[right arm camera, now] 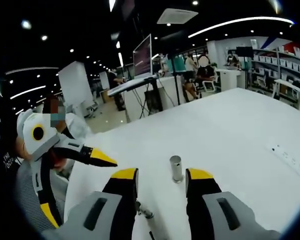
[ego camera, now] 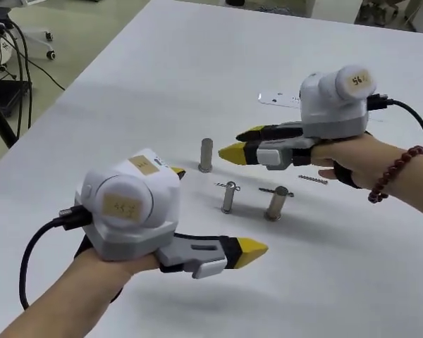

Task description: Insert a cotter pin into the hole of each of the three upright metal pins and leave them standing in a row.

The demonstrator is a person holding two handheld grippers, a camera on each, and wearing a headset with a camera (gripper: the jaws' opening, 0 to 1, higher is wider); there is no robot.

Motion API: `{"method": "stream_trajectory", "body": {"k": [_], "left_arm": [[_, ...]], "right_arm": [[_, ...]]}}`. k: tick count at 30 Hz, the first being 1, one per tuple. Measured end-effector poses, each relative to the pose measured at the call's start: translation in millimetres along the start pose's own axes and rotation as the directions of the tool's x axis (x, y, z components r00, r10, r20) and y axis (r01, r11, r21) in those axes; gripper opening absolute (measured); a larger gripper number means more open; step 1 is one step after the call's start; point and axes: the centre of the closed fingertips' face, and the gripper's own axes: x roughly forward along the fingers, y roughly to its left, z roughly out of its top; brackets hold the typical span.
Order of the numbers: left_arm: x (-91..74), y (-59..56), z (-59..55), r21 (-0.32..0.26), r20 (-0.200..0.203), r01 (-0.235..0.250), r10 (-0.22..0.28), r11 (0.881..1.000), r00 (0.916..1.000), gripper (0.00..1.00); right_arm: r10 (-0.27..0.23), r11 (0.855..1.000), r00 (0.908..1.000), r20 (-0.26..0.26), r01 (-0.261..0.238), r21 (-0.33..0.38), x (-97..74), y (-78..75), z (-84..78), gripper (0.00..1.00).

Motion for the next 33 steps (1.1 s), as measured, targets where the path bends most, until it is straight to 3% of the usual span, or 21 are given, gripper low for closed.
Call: {"method": "stream_trajectory", "body": {"k": [9,17,24,33], "left_arm": [[0.6,-2.1,0.3,0.002,0.001,-0.001,0.001,1.0,1.0,0.94],[1.9,-0.5,-1.3,0.002,-0.004,-0.005,0.005,1.0,1.0,0.93],[1.7,0.9,0.2,-0.011,0.007,-0.005,0.005,1.0,1.0,0.91],[2.1,1.5,-1.4,-0.03,0.004,-0.004,0.004,1.0,1.0,0.91]], "right_arm": [[-0.071,0.997,0.9974,0.001,0.071,-0.017,27.4,-18.2,-7.5,0.32],[-0.084,0.996,0.9964,-0.01,0.084,-0.005,49.1,-32.3,-15.6,0.26],[-0.11,0.994,0.993,-0.044,0.109,-0.015,60.3,-38.1,-23.2,0.18],[-0.113,0.993,0.9928,-0.04,0.112,-0.028,65.7,-33.7,-20.0,0.14]]}}
